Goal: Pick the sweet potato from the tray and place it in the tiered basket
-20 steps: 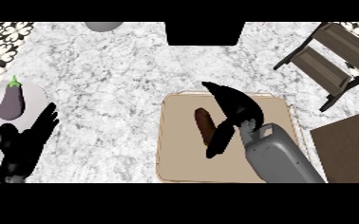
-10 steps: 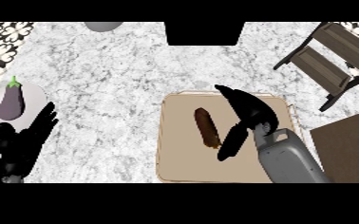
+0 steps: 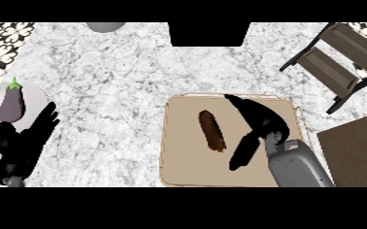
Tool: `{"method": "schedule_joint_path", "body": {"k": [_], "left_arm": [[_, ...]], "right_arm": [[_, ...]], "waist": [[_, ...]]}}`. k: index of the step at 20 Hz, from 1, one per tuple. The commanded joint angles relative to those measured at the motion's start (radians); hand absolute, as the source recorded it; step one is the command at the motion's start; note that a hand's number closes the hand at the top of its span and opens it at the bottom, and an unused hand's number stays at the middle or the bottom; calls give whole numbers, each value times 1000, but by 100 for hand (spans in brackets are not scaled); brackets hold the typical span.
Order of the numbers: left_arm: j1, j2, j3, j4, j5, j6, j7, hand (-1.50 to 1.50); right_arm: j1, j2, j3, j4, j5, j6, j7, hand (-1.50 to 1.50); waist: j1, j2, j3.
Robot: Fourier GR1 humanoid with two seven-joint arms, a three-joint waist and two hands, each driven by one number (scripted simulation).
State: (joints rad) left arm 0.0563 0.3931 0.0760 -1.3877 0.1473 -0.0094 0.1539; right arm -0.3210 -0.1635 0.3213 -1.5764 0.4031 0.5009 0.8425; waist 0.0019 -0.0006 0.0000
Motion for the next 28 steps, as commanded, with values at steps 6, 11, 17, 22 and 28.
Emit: {"method": "schedule_joint_path", "body": {"k": [6,11,17,22,28], "left_arm": [[-7,-46,30,24,-58,-36,-23,0],[-63,-22,92,38,-42,-79,33,0],[-45,-42,104,4,-63,-101,42,0],[65,-98,81,-89,-107,-74,17,0],[-52,-106,105,79,-143,-83,-41,0]], "right_arm": [[-47,3,-86,205,77,9,-189,-150],[-49,137,-23,173,156,-45,-103,-150],[-67,150,-56,285,201,-76,-184,-150],[-121,162,-77,458,223,-155,-278,-150],[-72,163,5,478,206,-186,-286,-150]], "waist": [[4,1,0],[1,0,0],[2,1,0],[7,1,0],[2,2,0]]}}
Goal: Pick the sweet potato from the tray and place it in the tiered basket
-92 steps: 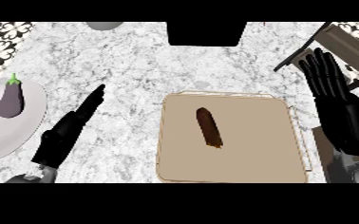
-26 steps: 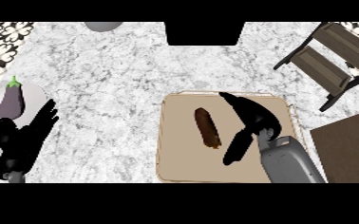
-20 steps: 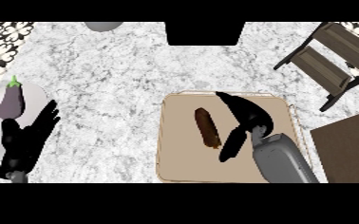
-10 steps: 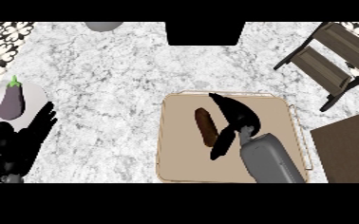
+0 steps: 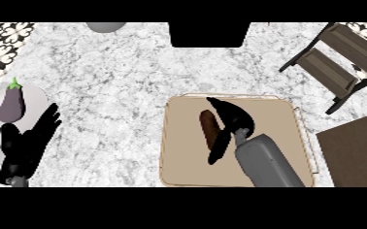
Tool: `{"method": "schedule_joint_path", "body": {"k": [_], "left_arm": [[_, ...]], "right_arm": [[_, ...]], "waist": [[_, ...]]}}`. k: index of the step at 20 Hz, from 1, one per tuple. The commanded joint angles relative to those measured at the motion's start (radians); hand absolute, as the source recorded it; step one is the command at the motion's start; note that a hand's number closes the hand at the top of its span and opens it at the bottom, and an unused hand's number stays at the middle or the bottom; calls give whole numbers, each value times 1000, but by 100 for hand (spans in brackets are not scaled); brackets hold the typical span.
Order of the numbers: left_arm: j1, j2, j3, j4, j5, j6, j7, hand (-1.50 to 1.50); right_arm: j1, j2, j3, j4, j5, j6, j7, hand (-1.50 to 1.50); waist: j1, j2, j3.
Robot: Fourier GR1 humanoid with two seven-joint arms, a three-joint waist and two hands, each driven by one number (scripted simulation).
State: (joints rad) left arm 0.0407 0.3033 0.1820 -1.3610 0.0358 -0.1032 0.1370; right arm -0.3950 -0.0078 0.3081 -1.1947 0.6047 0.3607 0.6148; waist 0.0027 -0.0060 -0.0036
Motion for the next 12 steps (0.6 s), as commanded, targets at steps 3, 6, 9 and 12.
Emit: {"method": "schedule_joint_path", "body": {"k": [3,6,9,12], "left_arm": [[55,8,14,-57,27,-54,27,0],[-71,-36,-18,53,-36,18,8,0],[-48,-15,9,51,-35,3,-4,0],[-21,15,44,45,-3,-39,-32,0]], "right_arm": [[64,7,76,51,0,-24,-75,150],[29,7,108,55,8,-131,-184,150],[75,2,74,-21,54,-118,-189,150],[20,6,102,66,5,-262,-199,150]], "waist": [[6,6,4],[3,9,4],[-3,6,4],[8,8,4]]}}
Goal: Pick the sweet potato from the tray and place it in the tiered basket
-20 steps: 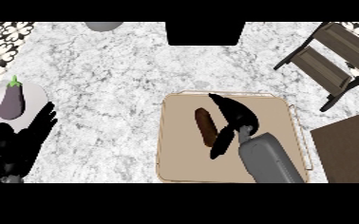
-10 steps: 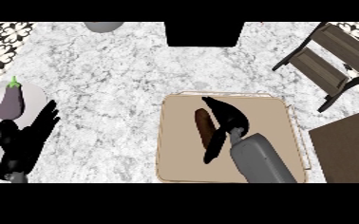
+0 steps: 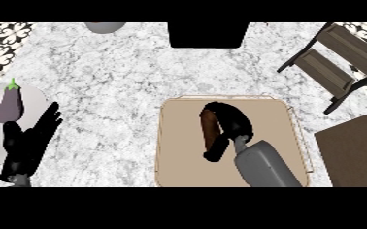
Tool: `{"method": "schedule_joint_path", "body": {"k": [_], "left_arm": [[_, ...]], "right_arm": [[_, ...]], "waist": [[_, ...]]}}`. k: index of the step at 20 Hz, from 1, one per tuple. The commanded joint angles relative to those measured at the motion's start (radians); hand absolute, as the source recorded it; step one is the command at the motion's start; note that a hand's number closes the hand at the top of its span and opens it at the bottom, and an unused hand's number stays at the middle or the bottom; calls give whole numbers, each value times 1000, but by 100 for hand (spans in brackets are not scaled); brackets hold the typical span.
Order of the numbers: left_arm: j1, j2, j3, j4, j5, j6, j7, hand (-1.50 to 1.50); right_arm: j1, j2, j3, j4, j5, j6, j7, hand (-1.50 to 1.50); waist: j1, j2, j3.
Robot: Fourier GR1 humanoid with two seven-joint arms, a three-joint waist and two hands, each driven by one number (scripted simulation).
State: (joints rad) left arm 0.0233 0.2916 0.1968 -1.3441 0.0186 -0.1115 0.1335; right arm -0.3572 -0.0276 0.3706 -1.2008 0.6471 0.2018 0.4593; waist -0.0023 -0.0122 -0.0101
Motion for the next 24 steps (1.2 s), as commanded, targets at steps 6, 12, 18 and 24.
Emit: {"method": "schedule_joint_path", "body": {"k": [6,12,18,24], "left_arm": [[56,-21,8,-29,-26,-9,-37,0],[15,-7,-2,-50,-7,-25,31,0],[1,-12,-16,-40,-15,-29,27,0],[-31,-14,-36,-45,-19,-40,29,0]], "right_arm": [[105,-2,-9,-249,33,-1,81,150],[-279,25,-211,-108,222,-157,544,150],[-553,-58,-286,-28,469,-183,871,150],[-833,-120,-332,119,696,-120,985,150]], "waist": [[1,10,10],[30,13,2],[61,12,-5],[91,22,-2]]}}
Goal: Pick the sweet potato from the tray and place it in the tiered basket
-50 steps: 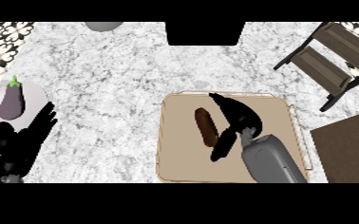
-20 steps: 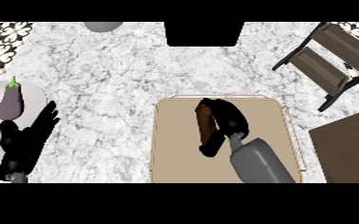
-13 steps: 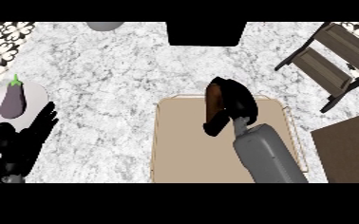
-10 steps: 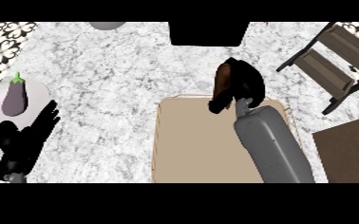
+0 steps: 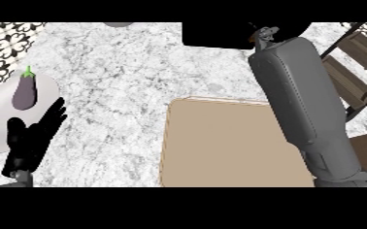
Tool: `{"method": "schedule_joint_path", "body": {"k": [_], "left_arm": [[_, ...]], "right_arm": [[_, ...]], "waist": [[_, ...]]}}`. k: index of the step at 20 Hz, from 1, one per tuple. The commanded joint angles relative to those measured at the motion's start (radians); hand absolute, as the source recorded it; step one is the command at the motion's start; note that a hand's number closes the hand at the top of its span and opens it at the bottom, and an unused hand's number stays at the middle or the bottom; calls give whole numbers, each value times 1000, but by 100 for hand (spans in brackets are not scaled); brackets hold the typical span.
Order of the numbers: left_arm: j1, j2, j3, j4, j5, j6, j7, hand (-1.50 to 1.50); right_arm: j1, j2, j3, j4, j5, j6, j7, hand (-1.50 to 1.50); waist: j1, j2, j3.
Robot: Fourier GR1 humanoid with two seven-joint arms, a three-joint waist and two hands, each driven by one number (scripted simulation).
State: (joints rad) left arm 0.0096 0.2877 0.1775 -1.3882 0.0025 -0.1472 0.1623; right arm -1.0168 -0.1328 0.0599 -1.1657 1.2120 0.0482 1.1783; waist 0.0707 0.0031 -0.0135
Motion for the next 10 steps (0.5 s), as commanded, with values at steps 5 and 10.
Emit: {"method": "schedule_joint_path", "body": {"k": [5,10], "left_arm": [[-42,-32,-23,13,-17,26,12,0],[-42,-8,-10,-2,-2,4,35,0]], "right_arm": [[-380,-16,-98,213,239,43,307,150],[-506,-78,-195,356,305,10,270,150]], "waist": [[14,13,6],[14,16,10]]}}
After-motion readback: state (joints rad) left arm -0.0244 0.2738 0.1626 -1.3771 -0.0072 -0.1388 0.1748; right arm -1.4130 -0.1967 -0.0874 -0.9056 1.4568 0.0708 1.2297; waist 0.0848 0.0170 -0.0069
